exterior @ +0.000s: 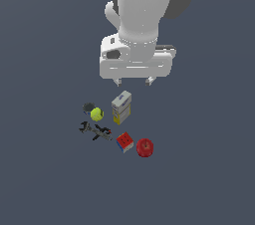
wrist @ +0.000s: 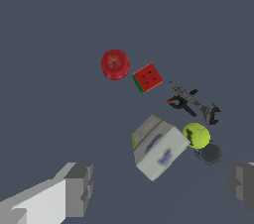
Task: Pick up a designated object from a clutter of objects.
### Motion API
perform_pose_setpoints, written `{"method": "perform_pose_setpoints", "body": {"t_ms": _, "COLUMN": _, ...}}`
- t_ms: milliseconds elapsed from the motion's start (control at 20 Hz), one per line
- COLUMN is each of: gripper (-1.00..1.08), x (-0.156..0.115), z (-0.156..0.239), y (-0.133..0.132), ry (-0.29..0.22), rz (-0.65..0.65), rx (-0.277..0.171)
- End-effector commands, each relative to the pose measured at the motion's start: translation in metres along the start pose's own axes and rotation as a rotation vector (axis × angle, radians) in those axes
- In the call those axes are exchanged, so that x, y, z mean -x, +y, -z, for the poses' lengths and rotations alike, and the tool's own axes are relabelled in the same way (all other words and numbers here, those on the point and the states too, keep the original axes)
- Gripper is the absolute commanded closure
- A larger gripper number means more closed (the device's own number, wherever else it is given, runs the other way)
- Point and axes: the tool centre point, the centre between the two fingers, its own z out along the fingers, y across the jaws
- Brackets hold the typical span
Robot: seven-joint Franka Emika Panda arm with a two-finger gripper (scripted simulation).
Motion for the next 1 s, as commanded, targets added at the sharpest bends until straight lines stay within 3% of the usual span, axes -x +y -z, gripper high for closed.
{"method": "perform_pose_setpoints", "body": {"t_ms": 0, "gripper": -0.92, "x": -0.001, "z": -0.001, "y": 0.000, "ry": 0.000, "rz": 0.002, "rx": 0.000}}
{"method": "perform_pose_setpoints", "body": {"t_ms": 500, "gripper": -0.92, "x": -0.029, "z": -0.028, "y": -0.006, "ry": 0.003, "rz": 0.033, "rx": 0.002}}
{"method": "perform_pose_setpoints", "body": {"t_ms": 950, "gripper": -0.92, "x": -0.074, "z": -0.088, "y": -0.020, "ry": 0.008, "rz": 0.092, "rx": 0.000}}
